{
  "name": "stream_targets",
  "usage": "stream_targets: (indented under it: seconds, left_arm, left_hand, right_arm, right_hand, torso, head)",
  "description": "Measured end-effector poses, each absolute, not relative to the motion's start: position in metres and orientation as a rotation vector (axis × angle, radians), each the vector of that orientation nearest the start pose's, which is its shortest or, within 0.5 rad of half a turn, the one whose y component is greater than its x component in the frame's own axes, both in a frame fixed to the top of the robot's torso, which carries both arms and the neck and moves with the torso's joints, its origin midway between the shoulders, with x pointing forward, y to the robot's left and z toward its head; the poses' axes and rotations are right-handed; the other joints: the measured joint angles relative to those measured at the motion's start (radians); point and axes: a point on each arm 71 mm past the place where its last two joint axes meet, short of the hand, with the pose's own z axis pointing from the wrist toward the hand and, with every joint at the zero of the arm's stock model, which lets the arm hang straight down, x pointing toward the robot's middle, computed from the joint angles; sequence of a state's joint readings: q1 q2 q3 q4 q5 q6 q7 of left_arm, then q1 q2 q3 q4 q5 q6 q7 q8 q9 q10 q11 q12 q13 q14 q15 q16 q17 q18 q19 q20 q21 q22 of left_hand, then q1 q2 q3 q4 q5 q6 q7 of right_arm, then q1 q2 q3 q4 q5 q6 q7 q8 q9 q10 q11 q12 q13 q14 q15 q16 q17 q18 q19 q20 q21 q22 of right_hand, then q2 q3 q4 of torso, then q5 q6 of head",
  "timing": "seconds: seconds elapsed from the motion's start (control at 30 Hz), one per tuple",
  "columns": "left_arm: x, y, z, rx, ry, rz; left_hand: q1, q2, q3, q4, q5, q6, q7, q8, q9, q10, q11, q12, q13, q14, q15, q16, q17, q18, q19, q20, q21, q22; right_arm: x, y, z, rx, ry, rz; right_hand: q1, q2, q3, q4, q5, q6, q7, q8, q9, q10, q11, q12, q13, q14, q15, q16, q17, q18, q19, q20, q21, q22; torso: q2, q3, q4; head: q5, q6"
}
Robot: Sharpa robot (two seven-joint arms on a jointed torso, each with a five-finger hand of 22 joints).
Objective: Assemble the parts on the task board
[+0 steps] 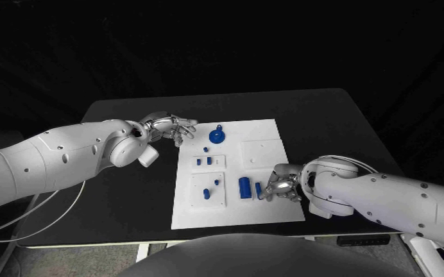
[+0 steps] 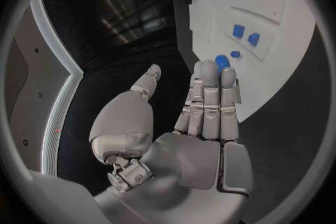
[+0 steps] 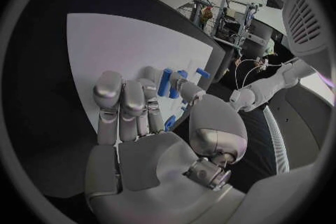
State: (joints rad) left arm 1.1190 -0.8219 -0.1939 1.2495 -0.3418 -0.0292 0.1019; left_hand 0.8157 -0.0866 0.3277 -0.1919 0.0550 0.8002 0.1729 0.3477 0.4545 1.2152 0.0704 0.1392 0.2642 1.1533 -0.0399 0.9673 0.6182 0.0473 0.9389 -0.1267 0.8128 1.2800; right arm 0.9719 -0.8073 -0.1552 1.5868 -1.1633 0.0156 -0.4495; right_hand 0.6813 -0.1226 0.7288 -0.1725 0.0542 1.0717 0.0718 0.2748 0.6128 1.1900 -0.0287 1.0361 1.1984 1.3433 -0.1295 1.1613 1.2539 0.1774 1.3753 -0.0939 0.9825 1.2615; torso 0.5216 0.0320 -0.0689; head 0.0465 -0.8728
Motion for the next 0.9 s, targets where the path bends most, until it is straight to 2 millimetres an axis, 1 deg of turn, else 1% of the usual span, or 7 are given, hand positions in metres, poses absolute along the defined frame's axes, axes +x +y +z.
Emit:
stream_targets:
  seconds: [0.33, 0.5, 0.6, 0.67, 0.77, 0.9]
  left_arm:
    - [0.4767, 0.2733, -0.3041, -0.966, 2.049, -1.100]
    - [0.4767, 0.2734, -0.3041, -0.967, 2.049, -1.099]
    - [0.4767, 0.2735, -0.3041, -0.967, 2.049, -1.099]
    - [0.4768, 0.2735, -0.3042, -0.967, 2.049, -1.099]
    - [0.4768, 0.2736, -0.3042, -0.967, 2.049, -1.098]
    - [0.4768, 0.2737, -0.3042, -0.967, 2.049, -1.098]
  left_hand:
    - [0.000, 0.000, 0.000, 0.000, 0.000, 0.000, 0.000, 0.000, 0.000, -0.001, -0.001, 0.000, 0.000, 0.000, 0.000, 0.000, 0.000, 0.000, 0.000, 0.000, 0.000, 0.000]
    - [0.000, 0.000, 0.000, 0.000, 0.000, 0.000, 0.000, 0.000, 0.000, -0.001, -0.001, 0.000, 0.000, 0.000, 0.000, 0.000, 0.000, 0.000, 0.000, 0.000, 0.000, 0.000]
    - [0.000, 0.000, 0.000, 0.000, 0.000, 0.000, 0.000, 0.000, 0.000, -0.001, -0.001, 0.000, 0.000, 0.000, 0.000, 0.000, 0.000, 0.000, 0.000, 0.000, 0.000, 0.001]
    - [0.000, 0.000, 0.000, 0.000, 0.000, 0.000, 0.000, 0.000, 0.000, -0.001, -0.001, 0.000, 0.000, 0.000, 0.000, 0.000, 0.000, 0.000, 0.000, 0.000, 0.000, 0.001]
    - [0.000, 0.000, 0.000, 0.000, 0.000, 0.000, 0.000, 0.000, 0.000, -0.001, -0.001, 0.000, 0.000, 0.000, 0.000, 0.000, 0.000, 0.000, 0.000, 0.000, 0.000, 0.001]
    - [0.000, 0.000, 0.000, 0.000, 0.000, 0.000, 0.000, 0.000, 0.000, -0.001, -0.001, 0.000, 0.000, 0.000, 0.000, 0.000, 0.001, 0.000, 0.000, 0.000, 0.000, 0.001]
  right_arm:
    - [0.3766, -0.1801, -0.3473, 0.096, 2.513, 0.517]
    - [0.3765, -0.1800, -0.3471, 0.101, 2.513, 0.530]
    - [0.3765, -0.1800, -0.3470, 0.107, 2.511, 0.537]
    - [0.3767, -0.1799, -0.3468, 0.109, 2.509, 0.543]
    - [0.3769, -0.1803, -0.3466, 0.117, 2.505, 0.551]
    - [0.3770, -0.1818, -0.3462, 0.123, 2.502, 0.561]
  right_hand:
    - [0.000, 0.000, 0.000, 0.000, 0.000, 0.001, -0.001, 0.000, 0.000, 0.000, 0.000, 0.000, 0.000, 0.000, 0.000, 0.000, -0.001, 0.000, -0.001, 0.002, 0.000, -0.001]
    - [0.000, 0.000, -0.007, 0.007, 0.000, -0.001, -0.002, 0.000, 0.000, 0.000, 0.000, 0.000, 0.000, 0.000, 0.000, 0.000, -0.002, 0.000, 0.002, 0.005, 0.000, -0.003]
    - [-0.010, 0.010, -0.011, 0.026, 0.000, -0.001, -0.002, 0.000, 0.000, 0.000, 0.000, 0.000, 0.000, 0.000, 0.000, -0.004, -0.004, 0.000, 0.002, 0.005, 0.000, -0.005]
    - [-0.013, 0.012, -0.011, 0.028, 0.000, -0.001, -0.002, 0.000, 0.000, 0.000, 0.000, 0.000, 0.000, 0.000, 0.000, -0.005, -0.004, 0.000, 0.002, 0.005, 0.000, -0.005]
    - [-0.024, 0.000, -0.010, 0.043, 0.000, -0.001, -0.002, 0.000, 0.000, 0.000, 0.000, 0.000, 0.000, 0.000, 0.000, -0.005, -0.004, 0.000, 0.002, 0.005, 0.000, -0.006]
    - [-0.030, -0.005, -0.010, 0.043, 0.000, -0.001, -0.002, 0.000, 0.000, 0.000, 0.000, 0.000, 0.001, 0.000, 0.000, -0.005, -0.005, 0.000, 0.002, 0.005, 0.000, -0.006]
  torso:
    - [0.000, -0.0002, 0.0001]
    - [0.000, -0.0002, 0.0003]
    - [0.000, -0.0002, 0.0006]
    - [0.000, -0.0002, 0.0006]
    - [0.000, -0.0001, 0.0006]
    - [0.000, 0.0001, 0.0005]
  head:
    - [0.001, 0.000]
    - [0.001, 0.000]
    - [0.001, 0.000]
    - [0.000, 0.000]
    - [0.000, 0.000]
    - [0.000, 0.000]
